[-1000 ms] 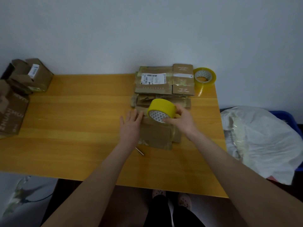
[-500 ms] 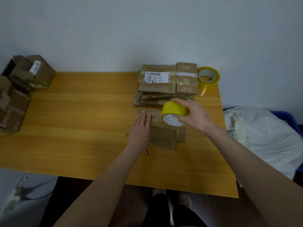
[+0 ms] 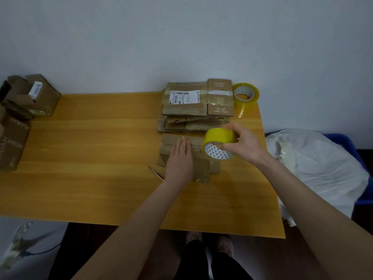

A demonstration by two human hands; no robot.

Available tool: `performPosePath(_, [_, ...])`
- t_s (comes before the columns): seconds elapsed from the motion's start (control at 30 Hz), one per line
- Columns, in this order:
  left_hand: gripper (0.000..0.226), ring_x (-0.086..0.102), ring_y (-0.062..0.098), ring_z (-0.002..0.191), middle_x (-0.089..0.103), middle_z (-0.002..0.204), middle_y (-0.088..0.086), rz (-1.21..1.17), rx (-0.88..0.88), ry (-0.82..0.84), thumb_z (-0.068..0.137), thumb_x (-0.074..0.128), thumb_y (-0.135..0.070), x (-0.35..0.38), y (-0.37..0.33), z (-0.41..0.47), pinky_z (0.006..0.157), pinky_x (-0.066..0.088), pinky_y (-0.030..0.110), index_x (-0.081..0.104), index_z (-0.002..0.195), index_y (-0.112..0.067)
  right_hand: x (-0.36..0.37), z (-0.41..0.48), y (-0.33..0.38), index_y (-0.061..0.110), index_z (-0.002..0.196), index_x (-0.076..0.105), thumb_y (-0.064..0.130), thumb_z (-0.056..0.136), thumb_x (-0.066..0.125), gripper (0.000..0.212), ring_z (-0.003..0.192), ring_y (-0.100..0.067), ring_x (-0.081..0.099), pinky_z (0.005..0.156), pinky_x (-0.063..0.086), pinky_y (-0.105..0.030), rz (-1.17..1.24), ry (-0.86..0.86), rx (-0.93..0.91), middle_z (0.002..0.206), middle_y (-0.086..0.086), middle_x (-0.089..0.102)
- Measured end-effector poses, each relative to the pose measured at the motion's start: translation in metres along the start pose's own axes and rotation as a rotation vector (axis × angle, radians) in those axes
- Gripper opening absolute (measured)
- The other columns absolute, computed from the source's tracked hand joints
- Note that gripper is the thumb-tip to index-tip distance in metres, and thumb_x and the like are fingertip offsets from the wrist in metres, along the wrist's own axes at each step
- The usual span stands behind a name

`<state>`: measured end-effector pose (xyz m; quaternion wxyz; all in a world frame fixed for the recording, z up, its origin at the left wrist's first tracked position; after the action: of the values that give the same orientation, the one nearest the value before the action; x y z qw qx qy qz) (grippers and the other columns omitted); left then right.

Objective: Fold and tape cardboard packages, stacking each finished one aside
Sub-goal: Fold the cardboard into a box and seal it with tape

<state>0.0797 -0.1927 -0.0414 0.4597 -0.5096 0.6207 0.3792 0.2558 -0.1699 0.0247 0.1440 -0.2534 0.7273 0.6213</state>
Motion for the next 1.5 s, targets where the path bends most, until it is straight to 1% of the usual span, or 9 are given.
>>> performPosePath(0.23, [0.087,-0.012,0.036,0.145,-0.018,0.158,0.013,0.024,0.077,0.011,0.096,0.049,-0.030,0.009,-0.009,-0.006,0.118,0.000,0.044,-0.017,0.149,-0.012,0.011,-0.008,-0.004,0.034,0.136,0.049,0.019,0.078,0.077,0.066,0.110,-0.019,0.053,0.086,0.049,-0.033,-0.024,0.032,-0.045,0.128,-0.001,0.056])
performPosePath(0.33, [0.079,-0.012,0.036,0.145,-0.018,0.158,0.013,0.035,0.066,0.019,0.099,0.042,-0.022,0.009,-0.009,-0.005,0.118,0.000,0.044,-0.017,0.150,-0.011,0.007,-0.009,-0.015,0.040,0.136,0.049,0.011,0.077,0.071,0.069,0.092,-0.025,0.061,0.074,0.054,-0.042,-0.084,0.076,-0.011,0.123,-0.004,0.059])
performPosePath(0.53, [0.085,-0.014,0.035,0.145,-0.021,0.157,0.013,0.063,0.075,0.038,0.098,0.047,-0.031,0.013,-0.009,-0.004,0.118,-0.001,0.044,-0.019,0.149,-0.014,0.003,-0.019,-0.051,0.041,0.134,0.048,0.000,0.079,0.064,0.071,0.066,-0.016,0.053,0.056,0.045,-0.032,-0.050,0.123,0.103,0.108,-0.006,0.060])
performPosePath(0.67, [0.086,-0.014,0.034,0.145,-0.020,0.158,0.012,0.026,0.071,0.036,0.097,0.045,-0.040,0.012,-0.007,-0.003,0.119,-0.001,0.045,-0.018,0.150,-0.015,0.004,-0.009,-0.062,0.044,0.138,0.044,0.011,0.079,0.070,0.072,0.096,-0.024,0.058,0.078,0.054,-0.041,-0.199,0.139,0.117,0.129,-0.005,0.055])
performPosePath(0.77, [0.083,-0.011,0.038,0.145,-0.014,0.158,0.017,-0.052,0.028,0.007,0.094,0.037,-0.058,0.007,-0.017,-0.003,0.117,-0.001,0.052,-0.015,0.151,-0.024,0.013,-0.010,-0.068,0.040,0.140,0.043,0.034,0.077,0.078,0.072,0.125,-0.025,0.048,0.100,0.046,-0.044,-0.155,0.204,0.138,0.143,-0.002,0.047])
performPosePath(0.9, [0.076,-0.008,0.044,0.143,-0.006,0.158,0.021,-0.127,-0.068,-0.033,0.092,0.032,-0.065,-0.001,-0.031,0.006,0.114,0.000,0.059,-0.001,0.152,-0.032,0.018,-0.004,-0.066,0.031,0.141,0.046,0.053,0.090,0.055,0.056,0.135,-0.023,0.039,0.109,0.035,-0.039,-0.078,0.156,0.188,0.148,-0.001,0.043])
performPosePath(1.07, [0.067,-0.003,0.044,0.144,-0.001,0.159,0.017,-0.078,-0.054,-0.105,0.098,0.035,-0.052,-0.001,-0.027,0.010,0.114,0.002,0.058,0.004,0.153,-0.029,0.023,0.010,-0.059,0.019,0.138,0.050,0.056,0.088,0.057,0.063,0.128,-0.024,0.048,0.100,0.041,-0.037,-0.289,0.136,0.263,0.142,-0.002,0.050])
performPosePath(1.27, [0.066,0.002,0.045,0.144,0.001,0.159,0.018,0.006,-0.025,-0.126,0.099,0.034,-0.049,0.000,-0.011,0.016,0.113,0.007,0.059,0.000,0.152,-0.031,0.031,0.018,-0.058,0.017,0.138,0.051,0.051,0.087,0.061,0.062,0.125,-0.025,0.050,0.100,0.044,-0.039,-0.217,0.117,0.316,0.140,-0.005,0.052])
performPosePath(1.5, [0.067,0.001,0.044,0.144,0.000,0.159,0.017,-0.008,-0.008,-0.129,0.097,0.034,-0.053,0.002,-0.006,0.018,0.113,0.005,0.060,0.003,0.153,-0.031,0.025,0.011,-0.080,0.032,0.128,0.058,0.050,0.091,0.057,0.041,0.074,-0.018,0.058,0.065,0.048,-0.030,-0.372,0.114,0.328,0.106,-0.005,0.068])
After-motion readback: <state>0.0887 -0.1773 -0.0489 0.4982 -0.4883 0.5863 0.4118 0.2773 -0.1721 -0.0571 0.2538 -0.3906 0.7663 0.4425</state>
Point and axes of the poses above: each hand's wrist, its own z-axis towards the middle knuckle, its own x-axis out of the palm, y = z × x, the point moved 8 cm from there along z, towards the middle knuckle
